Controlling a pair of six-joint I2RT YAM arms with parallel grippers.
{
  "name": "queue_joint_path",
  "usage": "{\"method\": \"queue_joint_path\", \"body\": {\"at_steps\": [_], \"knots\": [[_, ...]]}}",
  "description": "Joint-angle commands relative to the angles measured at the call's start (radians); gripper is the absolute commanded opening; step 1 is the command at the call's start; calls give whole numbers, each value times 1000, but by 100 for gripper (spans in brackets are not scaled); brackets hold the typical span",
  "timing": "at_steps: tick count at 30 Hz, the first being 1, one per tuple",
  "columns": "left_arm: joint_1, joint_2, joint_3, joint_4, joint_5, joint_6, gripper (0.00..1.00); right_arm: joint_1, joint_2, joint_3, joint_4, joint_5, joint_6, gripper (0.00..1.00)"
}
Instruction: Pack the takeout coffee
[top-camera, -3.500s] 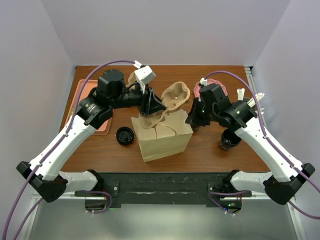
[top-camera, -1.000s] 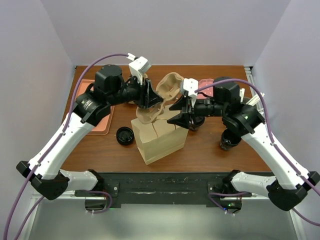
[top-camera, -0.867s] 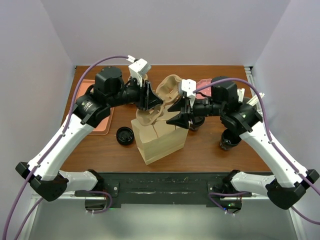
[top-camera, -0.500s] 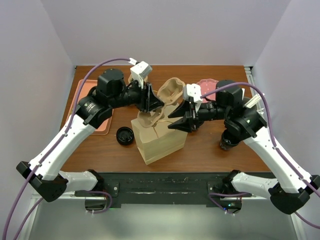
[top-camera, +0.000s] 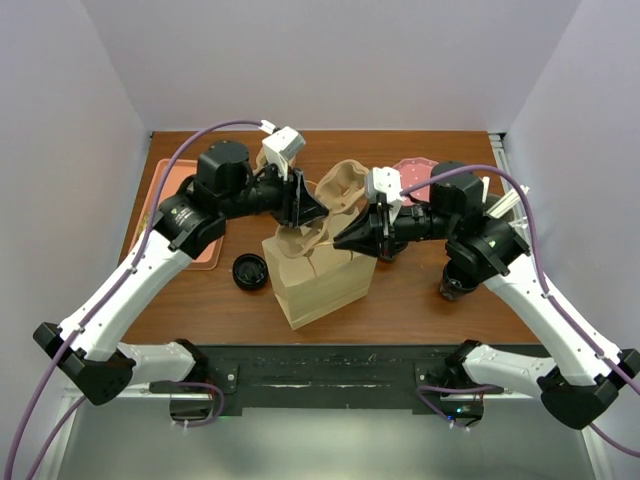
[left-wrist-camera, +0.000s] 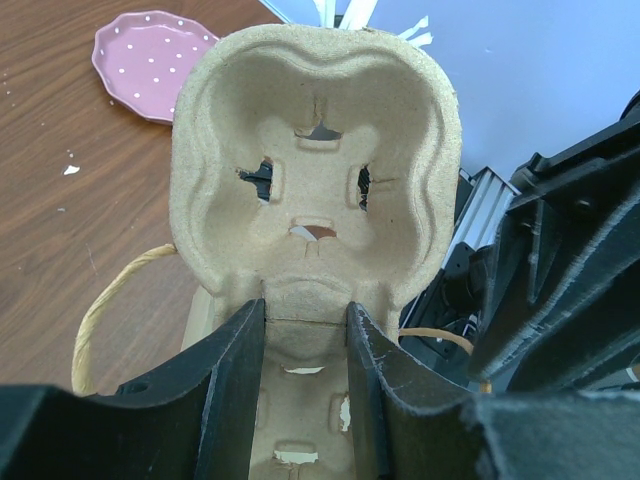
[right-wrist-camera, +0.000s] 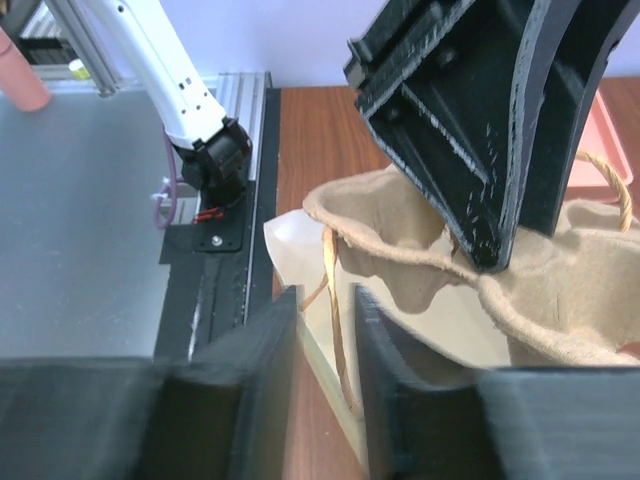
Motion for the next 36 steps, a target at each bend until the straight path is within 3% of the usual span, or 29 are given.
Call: {"method": "queue_joint_path", "body": {"at_steps": [1,3,22,36], "knots": [[-3,-36,-30,29,22,-13,0,6,0,11,66,-20,5,5],[-1,-41,-37,28,17,-13,0,6,-8,8,55,-3,-2,0],[-3,-56,-56,-49,-15,10,0,6,-152,-155,178,48,47,0],[-4,-96,-169,107,39,-46,0,8,-160,-164,201,28,45,0]]}}
